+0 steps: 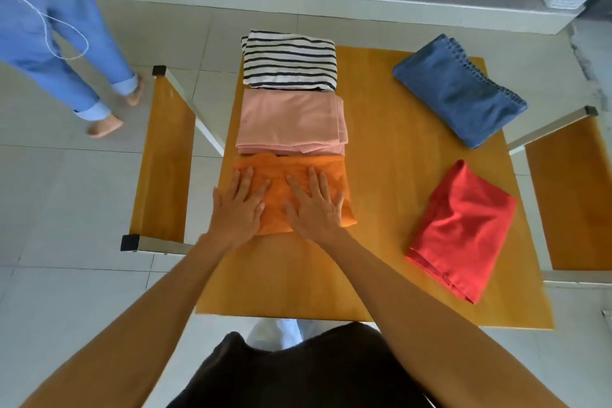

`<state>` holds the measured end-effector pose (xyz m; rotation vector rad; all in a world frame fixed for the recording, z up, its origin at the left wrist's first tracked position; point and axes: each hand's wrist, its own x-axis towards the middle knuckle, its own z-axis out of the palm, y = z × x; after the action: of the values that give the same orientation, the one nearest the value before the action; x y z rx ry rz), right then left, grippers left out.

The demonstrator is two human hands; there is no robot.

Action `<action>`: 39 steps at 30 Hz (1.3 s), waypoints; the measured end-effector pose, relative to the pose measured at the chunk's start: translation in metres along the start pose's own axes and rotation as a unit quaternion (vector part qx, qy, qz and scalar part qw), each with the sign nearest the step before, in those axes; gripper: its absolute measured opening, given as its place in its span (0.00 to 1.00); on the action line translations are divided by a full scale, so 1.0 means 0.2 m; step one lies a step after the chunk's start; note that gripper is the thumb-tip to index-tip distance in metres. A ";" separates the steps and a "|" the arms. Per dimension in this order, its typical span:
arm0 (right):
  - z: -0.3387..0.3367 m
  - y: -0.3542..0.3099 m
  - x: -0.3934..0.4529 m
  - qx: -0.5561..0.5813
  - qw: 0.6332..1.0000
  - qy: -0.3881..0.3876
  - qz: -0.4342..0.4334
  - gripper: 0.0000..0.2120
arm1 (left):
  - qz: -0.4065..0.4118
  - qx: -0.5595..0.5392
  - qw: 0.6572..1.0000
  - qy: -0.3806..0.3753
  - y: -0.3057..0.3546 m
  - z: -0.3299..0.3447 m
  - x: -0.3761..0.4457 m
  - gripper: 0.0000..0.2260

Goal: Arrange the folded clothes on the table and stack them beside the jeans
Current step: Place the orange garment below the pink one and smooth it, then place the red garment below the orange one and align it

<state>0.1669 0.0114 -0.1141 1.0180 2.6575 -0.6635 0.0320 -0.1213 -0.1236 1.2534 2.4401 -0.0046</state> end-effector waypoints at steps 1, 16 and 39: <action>0.01 0.01 0.01 -0.009 1.000 -0.010 -0.013 0.29 | 0.000 0.011 1.000 -0.015 -0.04 -0.02 0.02 0.32; -0.18 0.62 -0.34 0.049 0.931 0.294 0.213 0.24 | 0.067 -0.217 0.974 -0.020 0.44 -0.14 -0.15 0.26; -0.07 0.17 -0.72 0.127 0.964 0.040 0.230 0.27 | -0.114 -0.338 0.932 -0.071 0.60 0.21 -0.58 0.29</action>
<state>0.2958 -0.0425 -0.0611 1.6909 2.3002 -0.8778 0.2002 -0.1480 -0.1019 0.6352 2.1522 0.6046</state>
